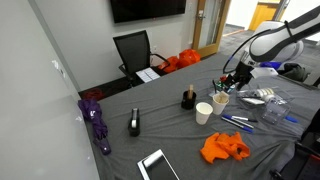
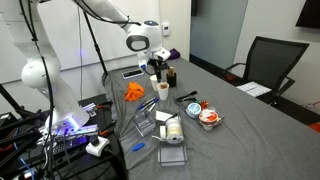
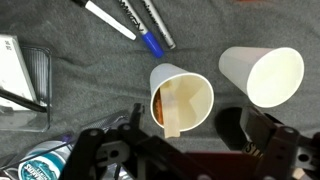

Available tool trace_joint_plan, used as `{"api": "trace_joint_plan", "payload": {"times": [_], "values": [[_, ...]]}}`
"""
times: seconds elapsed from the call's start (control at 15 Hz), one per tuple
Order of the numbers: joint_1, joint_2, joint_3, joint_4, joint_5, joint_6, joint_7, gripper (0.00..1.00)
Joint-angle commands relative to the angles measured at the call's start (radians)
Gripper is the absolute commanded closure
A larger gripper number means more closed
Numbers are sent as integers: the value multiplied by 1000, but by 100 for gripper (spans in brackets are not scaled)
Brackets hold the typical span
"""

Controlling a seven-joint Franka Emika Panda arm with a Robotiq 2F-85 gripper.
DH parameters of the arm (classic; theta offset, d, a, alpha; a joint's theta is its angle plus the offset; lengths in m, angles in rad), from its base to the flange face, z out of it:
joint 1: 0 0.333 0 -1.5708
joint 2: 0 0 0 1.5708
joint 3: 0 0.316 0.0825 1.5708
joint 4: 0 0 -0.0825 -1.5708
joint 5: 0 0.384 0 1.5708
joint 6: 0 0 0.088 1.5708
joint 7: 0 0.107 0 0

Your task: Move the wooden block object from one white cup into the other white cup

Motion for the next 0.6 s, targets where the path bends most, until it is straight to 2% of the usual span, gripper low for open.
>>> {"api": "trace_joint_plan", "payload": {"times": [0.0, 0.53], "values": [[-42, 99, 40, 103, 7, -9, 7, 0], [-68, 179, 56, 167, -21, -9, 18, 0]]}}
